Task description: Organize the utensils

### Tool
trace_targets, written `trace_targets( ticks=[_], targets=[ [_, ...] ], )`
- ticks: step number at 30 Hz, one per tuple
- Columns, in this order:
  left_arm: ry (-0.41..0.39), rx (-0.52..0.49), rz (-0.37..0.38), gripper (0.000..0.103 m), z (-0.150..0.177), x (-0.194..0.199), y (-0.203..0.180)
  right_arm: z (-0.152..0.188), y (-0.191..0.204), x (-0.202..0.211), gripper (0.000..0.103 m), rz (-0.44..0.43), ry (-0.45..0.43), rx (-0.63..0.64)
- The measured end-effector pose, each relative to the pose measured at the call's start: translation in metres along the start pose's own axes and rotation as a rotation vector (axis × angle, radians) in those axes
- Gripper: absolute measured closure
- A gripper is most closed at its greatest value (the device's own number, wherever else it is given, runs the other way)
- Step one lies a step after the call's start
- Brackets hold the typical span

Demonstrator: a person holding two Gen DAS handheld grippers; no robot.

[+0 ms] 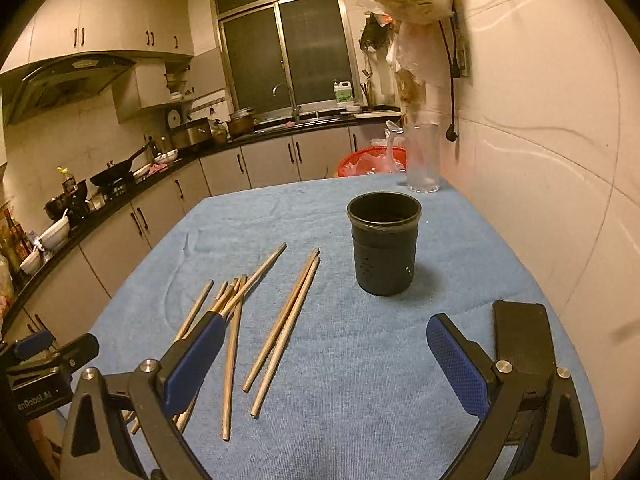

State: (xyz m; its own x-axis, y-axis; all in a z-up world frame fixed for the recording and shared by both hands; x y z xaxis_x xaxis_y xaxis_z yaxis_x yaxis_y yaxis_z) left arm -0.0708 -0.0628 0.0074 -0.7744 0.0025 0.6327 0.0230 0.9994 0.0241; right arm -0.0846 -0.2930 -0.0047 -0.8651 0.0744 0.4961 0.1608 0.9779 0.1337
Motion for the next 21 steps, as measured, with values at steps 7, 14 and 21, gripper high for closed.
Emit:
trace_targets(
  ticks=[7,14,21],
  targets=[
    [0.039,-0.009,0.022,0.007,-0.008,0.005,0.033,0.008,-0.004,-0.011,0.001,0.009,0.039,0.004],
    [0.07,-0.006,0.018,0.007,-0.008,-0.004,0.029,0.009,-0.001,-0.02,0.001,0.008,0.061,0.018],
    [0.099,0.002,0.029,0.007,-0.004,-0.026,0.023,0.008,-0.001,-0.032,0.002,0.014,0.075,0.032]
  ],
)
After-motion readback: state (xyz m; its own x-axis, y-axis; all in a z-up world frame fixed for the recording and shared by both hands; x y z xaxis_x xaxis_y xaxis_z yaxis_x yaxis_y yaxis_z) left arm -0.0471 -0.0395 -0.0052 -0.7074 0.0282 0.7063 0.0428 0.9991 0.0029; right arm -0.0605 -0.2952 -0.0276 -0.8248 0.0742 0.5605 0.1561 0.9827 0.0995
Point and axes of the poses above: each gripper's, at about its wrist camera, not at the fingertips, and x roughly against the way its jaws point, y to its left, z to its underside, the point moved 8 cm from there along -x, roughly the way its jaws point, and after that the axes turned 3 degrees about -y, right-handed, at the moved point
